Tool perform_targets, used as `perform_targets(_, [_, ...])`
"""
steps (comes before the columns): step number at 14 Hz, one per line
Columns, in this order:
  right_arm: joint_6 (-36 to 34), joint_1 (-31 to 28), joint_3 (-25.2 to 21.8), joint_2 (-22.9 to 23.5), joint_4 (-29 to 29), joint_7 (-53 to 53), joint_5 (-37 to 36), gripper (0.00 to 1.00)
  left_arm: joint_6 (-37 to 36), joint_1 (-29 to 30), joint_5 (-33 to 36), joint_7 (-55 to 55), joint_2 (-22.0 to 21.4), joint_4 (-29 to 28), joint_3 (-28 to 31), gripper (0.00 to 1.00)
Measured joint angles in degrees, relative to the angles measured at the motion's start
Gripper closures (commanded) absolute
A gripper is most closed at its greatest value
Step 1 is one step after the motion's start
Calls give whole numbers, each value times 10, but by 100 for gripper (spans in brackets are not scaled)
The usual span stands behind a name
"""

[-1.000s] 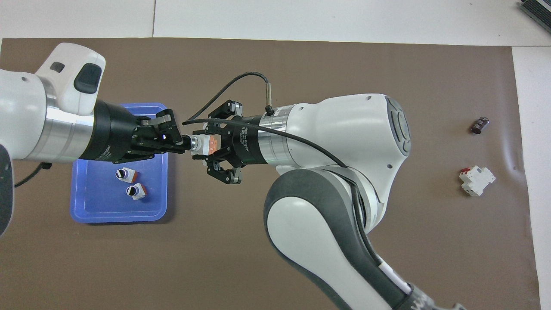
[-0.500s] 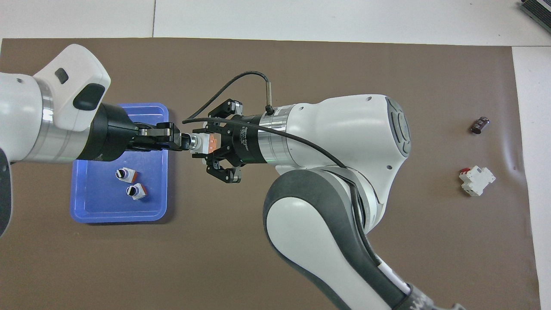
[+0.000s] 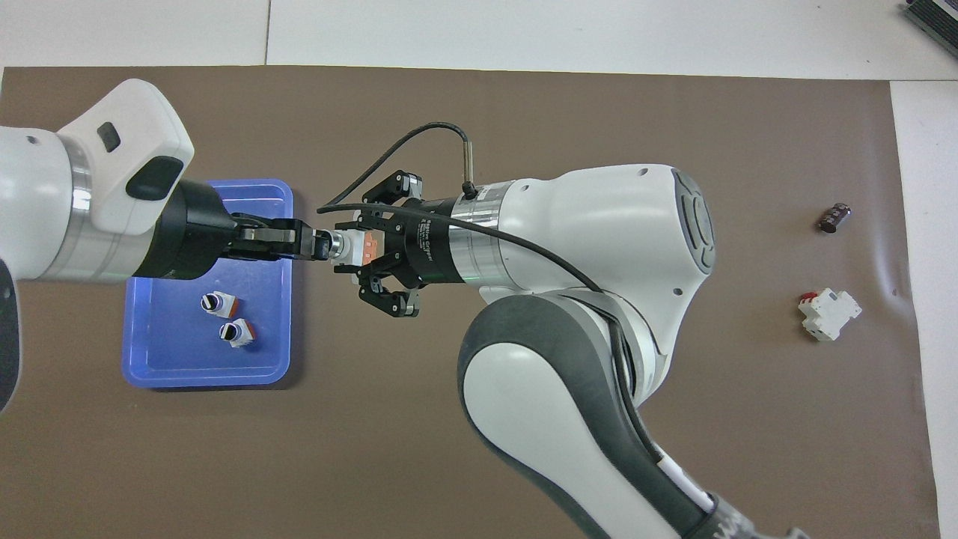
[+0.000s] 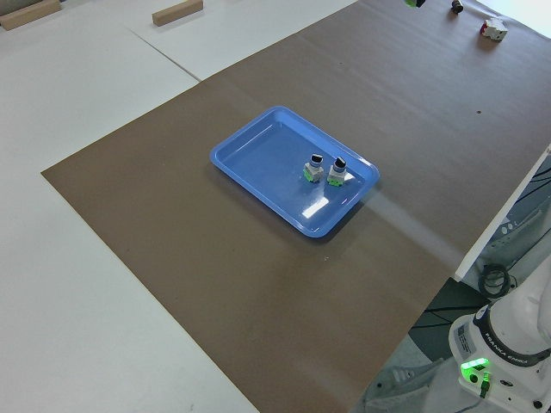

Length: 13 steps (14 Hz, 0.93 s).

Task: Turn and place switch with both arms
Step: 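Grasp the switch with the left gripper from the right gripper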

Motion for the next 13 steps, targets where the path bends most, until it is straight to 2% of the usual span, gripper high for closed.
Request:
perform_targets(10, [0,0,0,-1,0,0,0,100,2,1,0,103,-2,-1,0,100])
perform_targets(13, [2,1,0,-1,1,0,0,100,3,2,10,179,-3,-1,-2,100])
